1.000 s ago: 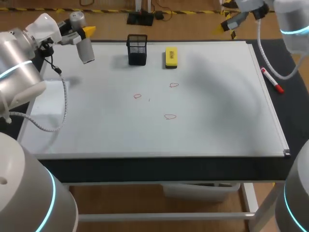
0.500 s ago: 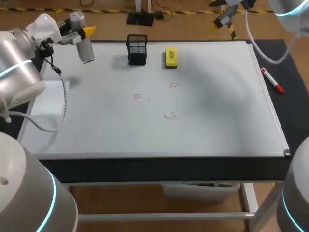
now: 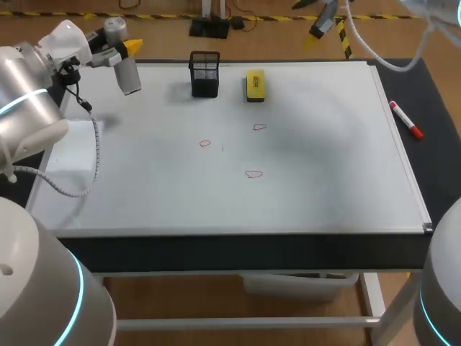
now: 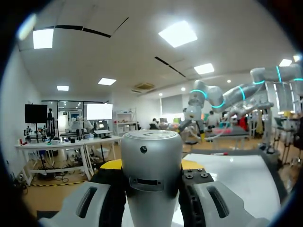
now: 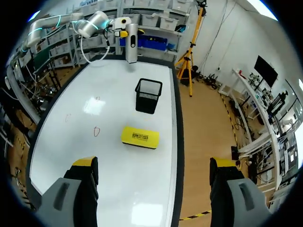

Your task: Pick up the inspection probe, press it on each red-marked spot on the whiteboard one by one, put down the probe, pick up the eraser, and wipe off all the red marks.

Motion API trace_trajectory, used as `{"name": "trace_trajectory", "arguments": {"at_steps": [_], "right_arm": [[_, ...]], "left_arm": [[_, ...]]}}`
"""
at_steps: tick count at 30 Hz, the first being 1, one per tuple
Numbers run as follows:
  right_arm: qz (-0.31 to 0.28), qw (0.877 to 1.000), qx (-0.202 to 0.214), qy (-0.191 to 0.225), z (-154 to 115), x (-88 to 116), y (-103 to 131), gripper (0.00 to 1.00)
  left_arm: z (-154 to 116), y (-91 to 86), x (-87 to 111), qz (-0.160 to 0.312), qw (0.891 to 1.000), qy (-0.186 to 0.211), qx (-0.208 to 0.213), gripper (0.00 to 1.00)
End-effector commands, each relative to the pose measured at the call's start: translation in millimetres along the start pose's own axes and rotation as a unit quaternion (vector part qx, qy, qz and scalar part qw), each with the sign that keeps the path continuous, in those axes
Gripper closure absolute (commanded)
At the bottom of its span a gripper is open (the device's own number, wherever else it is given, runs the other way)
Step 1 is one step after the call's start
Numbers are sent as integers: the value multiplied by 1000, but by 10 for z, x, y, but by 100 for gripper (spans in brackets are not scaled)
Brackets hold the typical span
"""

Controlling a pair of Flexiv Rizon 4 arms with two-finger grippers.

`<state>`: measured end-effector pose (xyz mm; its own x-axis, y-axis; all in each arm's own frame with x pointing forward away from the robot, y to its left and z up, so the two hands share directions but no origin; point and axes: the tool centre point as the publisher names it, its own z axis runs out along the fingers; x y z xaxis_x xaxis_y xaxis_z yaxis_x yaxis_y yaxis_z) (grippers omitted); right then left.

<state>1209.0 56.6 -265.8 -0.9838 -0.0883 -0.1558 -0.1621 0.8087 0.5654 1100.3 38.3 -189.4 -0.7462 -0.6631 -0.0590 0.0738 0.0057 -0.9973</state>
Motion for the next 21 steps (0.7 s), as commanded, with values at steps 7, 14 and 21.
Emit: {"name": "trace_trajectory", "arguments": {"at_steps": [7, 14, 21], "right_arm": [[-61, 983, 60, 165, 143, -102, 125, 0], [-104, 973, 75, 192, 255, -93, 150, 0], [-156, 961, 88, 212, 333, -59, 147, 0]], "left_arm": [[3, -13, 6, 0, 1000, -1, 0, 100], [3, -13, 6, 0, 1000, -1, 0, 100], [3, -13, 6, 0, 1000, -1, 0, 100]]}}
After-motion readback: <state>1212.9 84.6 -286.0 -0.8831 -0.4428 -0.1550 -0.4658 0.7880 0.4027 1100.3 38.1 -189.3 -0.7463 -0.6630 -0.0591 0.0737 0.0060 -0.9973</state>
